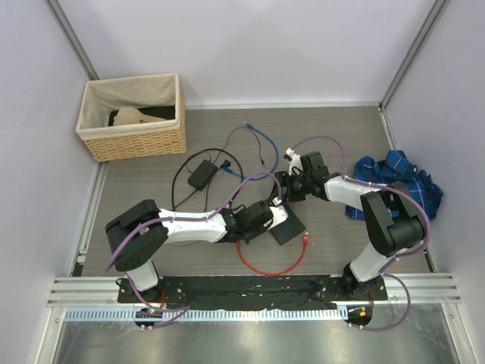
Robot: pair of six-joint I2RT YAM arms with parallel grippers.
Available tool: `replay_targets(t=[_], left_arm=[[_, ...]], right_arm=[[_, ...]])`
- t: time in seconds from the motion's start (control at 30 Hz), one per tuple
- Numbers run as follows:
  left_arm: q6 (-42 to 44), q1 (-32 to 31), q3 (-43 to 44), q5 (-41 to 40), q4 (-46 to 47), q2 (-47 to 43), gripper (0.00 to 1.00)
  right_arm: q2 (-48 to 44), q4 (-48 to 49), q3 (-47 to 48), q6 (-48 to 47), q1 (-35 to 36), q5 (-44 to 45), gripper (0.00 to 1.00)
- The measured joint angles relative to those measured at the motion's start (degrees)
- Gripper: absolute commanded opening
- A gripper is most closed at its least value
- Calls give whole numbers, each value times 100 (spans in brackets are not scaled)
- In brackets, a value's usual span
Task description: Insert the plug into the switch port
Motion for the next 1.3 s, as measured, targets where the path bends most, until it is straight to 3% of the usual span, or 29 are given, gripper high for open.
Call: replay_targets(t=[0.23, 0.77, 1.3], left_arm=[[-42, 61, -7, 90, -39, -39, 0], [-1392, 9, 605, -20, -881, 59, 0], [-2594, -76, 785, -667, -861, 437, 0]], right_arm=[[111, -39, 116, 11, 13, -111, 73], [-90, 837, -326, 1021, 442, 758, 73], [-417, 1235, -741, 1683, 629, 1615, 73]])
